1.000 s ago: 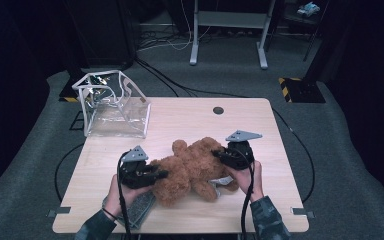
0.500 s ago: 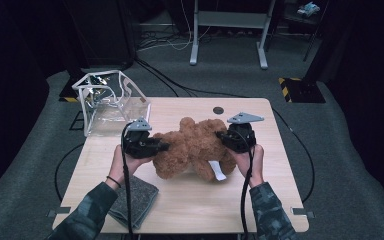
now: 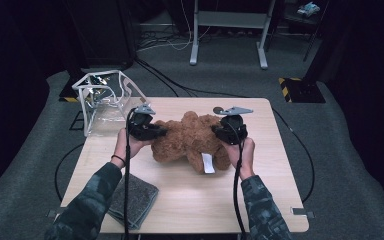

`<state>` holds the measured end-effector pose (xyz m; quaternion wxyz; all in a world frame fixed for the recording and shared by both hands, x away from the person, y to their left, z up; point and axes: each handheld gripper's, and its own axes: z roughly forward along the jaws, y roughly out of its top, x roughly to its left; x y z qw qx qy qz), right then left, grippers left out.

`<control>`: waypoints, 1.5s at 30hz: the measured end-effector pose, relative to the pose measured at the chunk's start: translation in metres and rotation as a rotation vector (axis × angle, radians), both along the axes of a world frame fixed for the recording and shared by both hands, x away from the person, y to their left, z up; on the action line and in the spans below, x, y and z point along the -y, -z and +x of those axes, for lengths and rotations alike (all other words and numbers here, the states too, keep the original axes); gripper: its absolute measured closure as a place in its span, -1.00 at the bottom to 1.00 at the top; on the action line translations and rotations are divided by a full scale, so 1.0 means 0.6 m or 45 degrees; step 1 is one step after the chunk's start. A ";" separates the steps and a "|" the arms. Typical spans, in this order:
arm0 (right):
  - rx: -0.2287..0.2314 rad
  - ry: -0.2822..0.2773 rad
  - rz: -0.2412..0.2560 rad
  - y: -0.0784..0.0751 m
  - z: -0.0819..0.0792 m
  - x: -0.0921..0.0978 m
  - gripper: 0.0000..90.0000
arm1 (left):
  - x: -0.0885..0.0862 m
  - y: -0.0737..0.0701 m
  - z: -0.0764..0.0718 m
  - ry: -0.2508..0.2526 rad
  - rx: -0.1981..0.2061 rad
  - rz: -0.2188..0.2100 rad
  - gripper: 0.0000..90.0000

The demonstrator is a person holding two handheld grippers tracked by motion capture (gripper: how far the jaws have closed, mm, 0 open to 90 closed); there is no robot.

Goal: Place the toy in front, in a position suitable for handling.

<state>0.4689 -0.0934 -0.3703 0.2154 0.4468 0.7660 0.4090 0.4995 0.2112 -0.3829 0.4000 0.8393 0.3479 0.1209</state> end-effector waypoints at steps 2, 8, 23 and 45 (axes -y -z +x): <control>-0.011 -0.003 -0.003 0.008 0.007 -0.003 0.75 | 0.001 0.009 0.012 -0.015 -0.010 0.030 0.66; -0.092 0.014 -0.048 0.037 0.022 -0.019 0.74 | 0.000 0.046 0.046 -0.086 -0.084 0.027 0.98; -0.160 0.037 0.007 0.050 0.018 0.035 -0.27 | -0.028 0.036 0.015 -0.152 -0.103 -0.075 -0.36; -0.178 0.105 0.056 0.110 -0.096 0.166 -0.95 | -0.086 0.058 -0.133 -0.170 -0.069 -0.024 -0.75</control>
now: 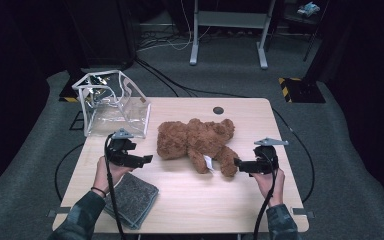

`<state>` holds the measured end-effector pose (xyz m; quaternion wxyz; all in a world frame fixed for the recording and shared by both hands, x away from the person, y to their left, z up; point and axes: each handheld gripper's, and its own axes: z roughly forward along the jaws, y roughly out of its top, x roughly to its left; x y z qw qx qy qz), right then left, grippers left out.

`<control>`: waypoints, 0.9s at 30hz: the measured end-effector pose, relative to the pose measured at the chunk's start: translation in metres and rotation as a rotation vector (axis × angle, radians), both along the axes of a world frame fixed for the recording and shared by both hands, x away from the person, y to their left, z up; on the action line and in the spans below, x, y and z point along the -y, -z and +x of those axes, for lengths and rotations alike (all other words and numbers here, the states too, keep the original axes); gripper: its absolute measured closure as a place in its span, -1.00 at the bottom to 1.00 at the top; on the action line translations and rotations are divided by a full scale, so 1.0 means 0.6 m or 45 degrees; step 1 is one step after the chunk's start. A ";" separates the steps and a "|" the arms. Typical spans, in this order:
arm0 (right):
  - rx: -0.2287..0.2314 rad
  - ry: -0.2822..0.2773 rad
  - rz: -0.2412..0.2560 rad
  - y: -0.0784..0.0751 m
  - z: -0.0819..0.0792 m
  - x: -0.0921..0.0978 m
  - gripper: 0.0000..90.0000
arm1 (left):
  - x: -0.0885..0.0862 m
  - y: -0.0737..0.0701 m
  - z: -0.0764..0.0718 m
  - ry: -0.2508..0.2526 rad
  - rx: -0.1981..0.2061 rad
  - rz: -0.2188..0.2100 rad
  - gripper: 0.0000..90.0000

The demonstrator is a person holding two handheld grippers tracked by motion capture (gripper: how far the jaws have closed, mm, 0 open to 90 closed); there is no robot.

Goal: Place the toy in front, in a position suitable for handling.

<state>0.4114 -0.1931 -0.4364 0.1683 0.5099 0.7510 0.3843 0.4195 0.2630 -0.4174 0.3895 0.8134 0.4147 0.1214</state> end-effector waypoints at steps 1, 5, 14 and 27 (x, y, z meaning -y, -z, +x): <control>0.001 -0.001 0.007 0.005 -0.004 0.006 -0.98 | -0.001 0.003 -0.009 0.007 0.002 0.017 -0.77; -0.003 0.026 0.001 0.021 -0.020 0.022 -1.00 | 0.001 0.013 -0.038 0.008 -0.001 0.049 -0.86; -0.005 0.062 -0.026 0.068 -0.042 0.043 -1.00 | -0.001 0.031 -0.093 -0.024 -0.002 0.090 -0.93; 0.006 0.140 -0.027 0.118 -0.077 0.079 -1.00 | 0.016 0.072 -0.163 -0.063 -0.031 0.123 -0.92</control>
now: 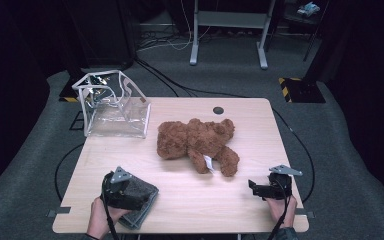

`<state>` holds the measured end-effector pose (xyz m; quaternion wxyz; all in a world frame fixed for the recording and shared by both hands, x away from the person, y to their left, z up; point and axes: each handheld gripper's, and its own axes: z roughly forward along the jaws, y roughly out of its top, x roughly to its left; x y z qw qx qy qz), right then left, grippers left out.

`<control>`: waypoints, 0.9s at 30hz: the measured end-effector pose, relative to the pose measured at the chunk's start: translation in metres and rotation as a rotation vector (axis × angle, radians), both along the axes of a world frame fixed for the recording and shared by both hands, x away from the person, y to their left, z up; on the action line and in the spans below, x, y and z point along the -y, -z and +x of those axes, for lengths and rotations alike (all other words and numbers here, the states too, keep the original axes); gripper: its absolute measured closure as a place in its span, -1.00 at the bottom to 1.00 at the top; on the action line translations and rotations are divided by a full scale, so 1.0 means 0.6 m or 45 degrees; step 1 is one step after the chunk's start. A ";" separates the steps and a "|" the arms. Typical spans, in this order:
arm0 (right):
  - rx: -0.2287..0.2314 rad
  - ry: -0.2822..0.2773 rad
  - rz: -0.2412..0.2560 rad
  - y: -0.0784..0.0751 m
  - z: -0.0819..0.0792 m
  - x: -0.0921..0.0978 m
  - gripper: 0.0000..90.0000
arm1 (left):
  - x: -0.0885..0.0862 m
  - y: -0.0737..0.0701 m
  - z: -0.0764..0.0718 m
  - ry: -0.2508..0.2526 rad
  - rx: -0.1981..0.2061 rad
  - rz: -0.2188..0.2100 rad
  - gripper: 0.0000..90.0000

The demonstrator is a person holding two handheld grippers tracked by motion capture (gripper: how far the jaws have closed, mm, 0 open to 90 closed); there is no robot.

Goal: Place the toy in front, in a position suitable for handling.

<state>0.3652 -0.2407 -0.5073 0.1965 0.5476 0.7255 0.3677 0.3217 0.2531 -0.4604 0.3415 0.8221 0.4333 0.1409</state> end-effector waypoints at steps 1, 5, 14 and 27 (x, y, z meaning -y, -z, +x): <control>0.010 -0.006 -0.004 0.002 0.000 0.002 -1.00 | 0.001 0.004 -0.002 -0.006 0.000 0.001 -0.91; 0.013 -0.007 -0.015 0.008 -0.001 0.004 -1.00 | -0.001 0.018 -0.002 -0.027 -0.042 0.015 -0.87; 0.003 0.003 -0.025 0.031 -0.003 0.003 -0.99 | -0.021 0.027 0.005 -0.097 -0.039 0.029 -0.72; -0.029 0.018 -0.031 0.034 -0.001 0.003 -0.95 | -0.030 0.083 0.008 -0.146 -0.079 0.081 -0.22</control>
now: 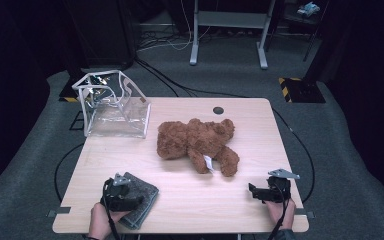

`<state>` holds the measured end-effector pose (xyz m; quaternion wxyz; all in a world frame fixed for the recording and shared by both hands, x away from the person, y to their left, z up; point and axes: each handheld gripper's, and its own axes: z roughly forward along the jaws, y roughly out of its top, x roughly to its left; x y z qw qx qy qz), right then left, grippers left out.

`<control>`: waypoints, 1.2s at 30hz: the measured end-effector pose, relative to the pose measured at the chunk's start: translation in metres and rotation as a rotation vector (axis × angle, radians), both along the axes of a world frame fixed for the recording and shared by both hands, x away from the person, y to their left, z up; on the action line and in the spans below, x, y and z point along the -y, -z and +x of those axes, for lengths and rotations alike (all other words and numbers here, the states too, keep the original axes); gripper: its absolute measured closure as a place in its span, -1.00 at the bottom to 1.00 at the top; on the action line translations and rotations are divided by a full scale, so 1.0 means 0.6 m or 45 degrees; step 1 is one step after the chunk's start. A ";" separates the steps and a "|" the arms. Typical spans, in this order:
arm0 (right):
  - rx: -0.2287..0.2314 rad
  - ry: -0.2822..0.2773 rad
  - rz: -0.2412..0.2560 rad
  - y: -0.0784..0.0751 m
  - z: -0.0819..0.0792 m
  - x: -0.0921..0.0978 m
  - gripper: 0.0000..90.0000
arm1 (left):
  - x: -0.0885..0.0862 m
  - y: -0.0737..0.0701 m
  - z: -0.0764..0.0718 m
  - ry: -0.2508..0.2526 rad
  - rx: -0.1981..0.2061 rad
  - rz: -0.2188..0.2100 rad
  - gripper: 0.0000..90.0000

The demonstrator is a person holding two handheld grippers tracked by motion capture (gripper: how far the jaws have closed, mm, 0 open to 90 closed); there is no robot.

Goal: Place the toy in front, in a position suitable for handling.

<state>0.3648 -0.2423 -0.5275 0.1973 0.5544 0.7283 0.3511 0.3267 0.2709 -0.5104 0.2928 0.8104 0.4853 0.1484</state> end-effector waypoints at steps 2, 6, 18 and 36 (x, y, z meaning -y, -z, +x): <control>0.002 -0.003 -0.006 0.000 0.000 0.000 -0.95 | 0.004 0.002 -0.007 -0.009 0.041 0.030 -0.09; -0.002 0.006 0.006 0.000 0.000 -0.001 -0.93 | 0.001 0.004 -0.009 -0.041 0.075 -0.010 0.37; 0.009 0.010 0.023 0.000 0.002 0.004 -0.91 | 0.003 -0.024 -0.002 0.050 0.086 -0.080 0.76; 0.009 0.011 0.012 0.000 0.002 0.003 -0.91 | 0.141 -0.080 0.038 0.380 0.124 -0.161 0.75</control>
